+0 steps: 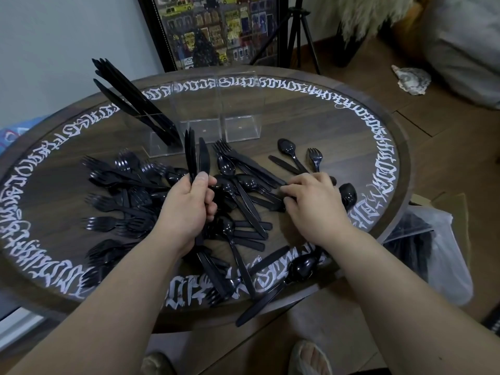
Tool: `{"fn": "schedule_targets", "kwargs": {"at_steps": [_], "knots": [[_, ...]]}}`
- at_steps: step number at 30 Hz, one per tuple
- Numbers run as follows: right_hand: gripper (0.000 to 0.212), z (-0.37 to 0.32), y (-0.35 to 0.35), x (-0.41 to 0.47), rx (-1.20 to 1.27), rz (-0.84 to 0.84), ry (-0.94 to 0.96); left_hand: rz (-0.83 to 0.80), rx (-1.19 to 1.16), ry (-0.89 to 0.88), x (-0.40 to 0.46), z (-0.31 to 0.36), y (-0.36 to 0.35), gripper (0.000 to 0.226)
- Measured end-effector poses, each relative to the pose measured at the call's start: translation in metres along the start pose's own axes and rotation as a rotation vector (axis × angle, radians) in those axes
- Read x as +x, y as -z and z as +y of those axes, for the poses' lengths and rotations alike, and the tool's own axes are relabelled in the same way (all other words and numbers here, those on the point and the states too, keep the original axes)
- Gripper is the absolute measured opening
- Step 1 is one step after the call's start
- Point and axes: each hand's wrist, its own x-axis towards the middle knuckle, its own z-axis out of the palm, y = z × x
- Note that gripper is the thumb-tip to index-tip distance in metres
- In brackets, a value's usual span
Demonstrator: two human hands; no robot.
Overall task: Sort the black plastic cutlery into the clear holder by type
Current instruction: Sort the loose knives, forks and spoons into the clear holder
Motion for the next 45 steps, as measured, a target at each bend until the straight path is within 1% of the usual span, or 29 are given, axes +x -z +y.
{"fn": "schedule_targets", "kwargs": {"at_steps": [3,6,8,15,16,18,22,24,27,29,32,34,36,38,40,43,45], "knots": [[0.035,0.005,0.0,0.002,0.046,0.016,-0.08,0.005,-0.005,0.009,0.0,0.0,0.002,0.025],[0.037,0.005,0.005,0.006,0.113,0.088,-0.138,0.0,-0.011,0.01,-0.001,0.001,0.002,0.025],[0.036,0.004,0.007,0.011,0.104,0.108,-0.149,-0.004,-0.014,0.009,-0.001,0.002,0.003,0.025],[0.026,0.004,0.014,0.029,-0.132,-0.01,-0.042,-0.011,-0.031,0.009,-0.003,0.005,0.009,0.023],[0.026,0.004,0.016,0.03,-0.162,-0.007,-0.021,-0.01,-0.04,0.008,-0.003,0.004,0.01,0.022],[0.028,0.005,0.017,0.029,-0.168,0.054,0.001,-0.015,-0.059,0.007,-0.004,0.004,0.01,0.021],[0.025,0.0,0.021,0.022,-0.051,0.163,-0.014,-0.019,-0.11,0.028,-0.006,0.006,0.011,0.019],[0.022,-0.007,0.025,0.018,0.097,0.178,-0.032,-0.019,-0.144,0.039,-0.007,0.007,0.011,0.019],[0.013,-0.029,0.03,0.009,0.439,0.116,-0.017,-0.016,-0.217,0.051,-0.01,0.011,0.011,0.019],[0.011,-0.048,0.029,0.004,0.527,0.054,0.044,-0.02,-0.245,0.052,-0.013,0.014,0.01,0.019],[0.012,-0.07,0.025,-0.001,0.561,-0.069,0.124,-0.047,-0.278,0.039,-0.019,0.018,0.008,0.02],[0.012,-0.078,0.025,-0.001,0.549,-0.083,0.161,-0.053,-0.309,0.045,-0.022,0.022,0.011,0.022],[0.012,-0.083,0.028,0.0,0.553,-0.084,0.143,-0.061,-0.36,0.066,-0.023,0.025,0.016,0.025],[0.013,-0.086,0.032,0.001,0.6,-0.106,0.084,-0.082,-0.396,0.074,-0.025,0.029,0.021,0.027],[0.014,-0.092,0.036,0.002,0.634,-0.145,0.066,-0.086,-0.373,0.058,-0.029,0.033,0.023,0.027],[0.016,-0.103,0.041,0.004,0.591,-0.186,0.132,-0.061,-0.299,0.005,-0.031,0.039,0.026,0.024],[0.017,-0.108,0.049,0.008,0.528,-0.149,0.161,-0.041,-0.099,-0.109,-0.026,0.04,0.035,0.024]]}}
